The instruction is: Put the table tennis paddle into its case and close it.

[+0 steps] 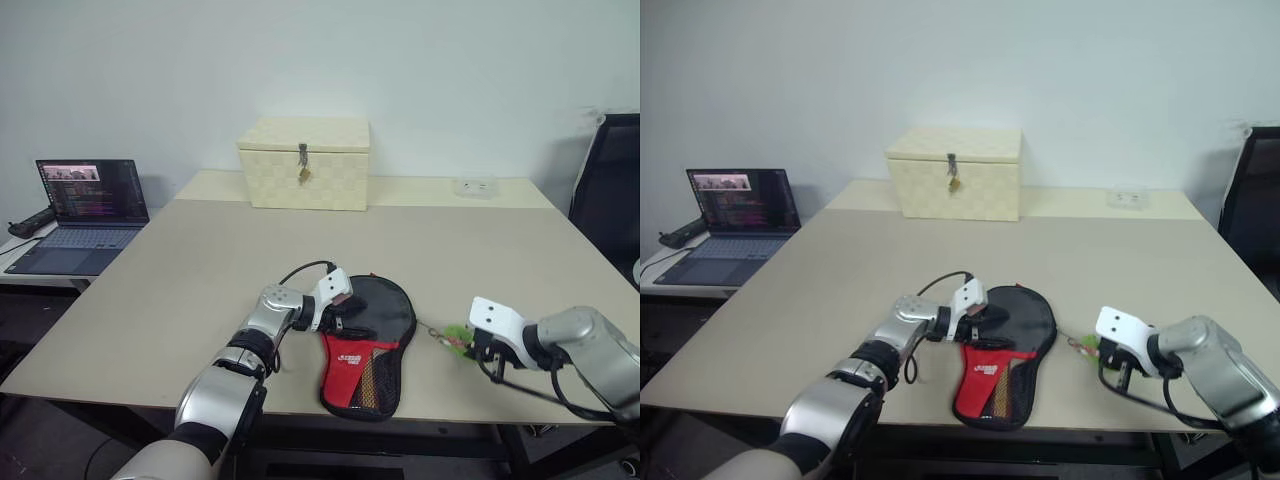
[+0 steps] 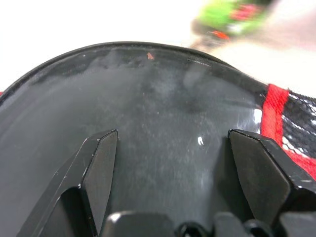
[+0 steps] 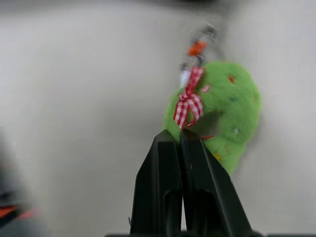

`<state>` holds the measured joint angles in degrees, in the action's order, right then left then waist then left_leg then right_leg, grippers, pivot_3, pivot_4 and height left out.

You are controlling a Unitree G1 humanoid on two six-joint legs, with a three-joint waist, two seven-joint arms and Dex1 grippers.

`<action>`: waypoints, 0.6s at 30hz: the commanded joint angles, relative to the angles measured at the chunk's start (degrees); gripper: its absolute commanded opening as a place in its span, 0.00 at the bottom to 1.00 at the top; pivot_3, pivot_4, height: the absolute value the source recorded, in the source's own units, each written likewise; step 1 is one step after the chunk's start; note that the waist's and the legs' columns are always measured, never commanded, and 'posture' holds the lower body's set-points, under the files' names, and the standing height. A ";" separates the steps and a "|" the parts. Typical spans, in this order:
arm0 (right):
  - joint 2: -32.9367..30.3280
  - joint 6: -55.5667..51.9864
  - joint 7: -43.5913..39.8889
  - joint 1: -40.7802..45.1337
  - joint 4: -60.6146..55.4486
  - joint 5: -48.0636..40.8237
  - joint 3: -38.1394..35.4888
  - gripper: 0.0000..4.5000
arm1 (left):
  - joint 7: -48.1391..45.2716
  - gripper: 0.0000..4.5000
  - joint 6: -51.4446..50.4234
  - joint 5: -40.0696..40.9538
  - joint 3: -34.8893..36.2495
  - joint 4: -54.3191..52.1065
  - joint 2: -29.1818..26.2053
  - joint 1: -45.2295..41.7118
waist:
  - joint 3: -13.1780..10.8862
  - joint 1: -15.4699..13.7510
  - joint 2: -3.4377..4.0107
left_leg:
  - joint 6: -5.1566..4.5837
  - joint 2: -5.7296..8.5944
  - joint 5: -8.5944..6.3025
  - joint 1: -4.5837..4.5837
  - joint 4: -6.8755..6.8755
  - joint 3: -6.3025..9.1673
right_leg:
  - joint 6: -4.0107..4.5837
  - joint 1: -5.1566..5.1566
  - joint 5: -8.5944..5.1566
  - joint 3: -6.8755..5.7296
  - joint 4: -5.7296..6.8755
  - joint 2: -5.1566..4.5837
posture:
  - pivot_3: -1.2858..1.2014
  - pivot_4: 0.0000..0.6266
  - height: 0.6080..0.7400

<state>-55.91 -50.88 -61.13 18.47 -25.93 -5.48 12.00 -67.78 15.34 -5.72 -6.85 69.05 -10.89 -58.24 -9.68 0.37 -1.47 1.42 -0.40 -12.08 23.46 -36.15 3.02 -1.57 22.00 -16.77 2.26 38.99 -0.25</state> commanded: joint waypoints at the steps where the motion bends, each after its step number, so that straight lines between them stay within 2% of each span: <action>1: 0.60 -7.25 0.72 -1.44 -10.84 -4.82 -0.77 0.01 | 1.10 0.86 -0.48 -1.51 -1.47 1.37 0.95 0.31 | 0.00 -0.02 0.00 | 0.00 0.00 0.00 -0.01 0.00 -0.01 | 0.00 0.00 0.00 0.00 0.01 0.00 | 0.52 0.24 1.00; 7: 2.99 -14.06 4.07 -2.96 -19.68 -9.39 2.64 0.01 | 2.46 0.86 -0.53 -1.91 -1.72 1.75 1.90 0.10 | 0.00 -0.11 -0.02 | 0.00 0.00 0.00 -0.01 -0.01 0.01 | -0.01 -0.02 -0.01 -0.01 -0.01 0.00 | 0.52 0.24 1.00; 13: -1.23 -16.31 2.18 -6.56 -25.54 -15.84 0.63 0.01 | 3.44 0.86 -0.62 -2.15 -1.99 1.83 2.60 0.23 | 0.00 -0.23 -0.02 | 0.00 0.01 0.00 0.00 0.01 0.01 | -0.02 -0.01 -0.01 -0.02 -0.04 -0.02 | 0.52 0.24 1.00; 18: -0.13 -20.45 2.17 -8.24 -29.69 -24.22 -1.80 0.01 | 4.48 0.86 -0.72 -2.51 -2.54 2.10 3.25 0.49 | 0.01 -0.20 -0.04 | 0.00 -0.01 0.00 -0.01 0.01 0.00 | -0.02 -0.02 -0.01 -0.02 -0.04 -0.01 | 0.52 0.24 1.00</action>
<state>-55.91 -70.41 -58.00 10.11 -53.15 -26.46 12.01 -63.98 15.31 -6.10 -7.55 69.61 -8.46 -58.68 -9.67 0.17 -1.50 1.43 -0.41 -12.08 23.44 -36.15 3.01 -1.59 21.96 -16.78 2.25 38.96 -0.25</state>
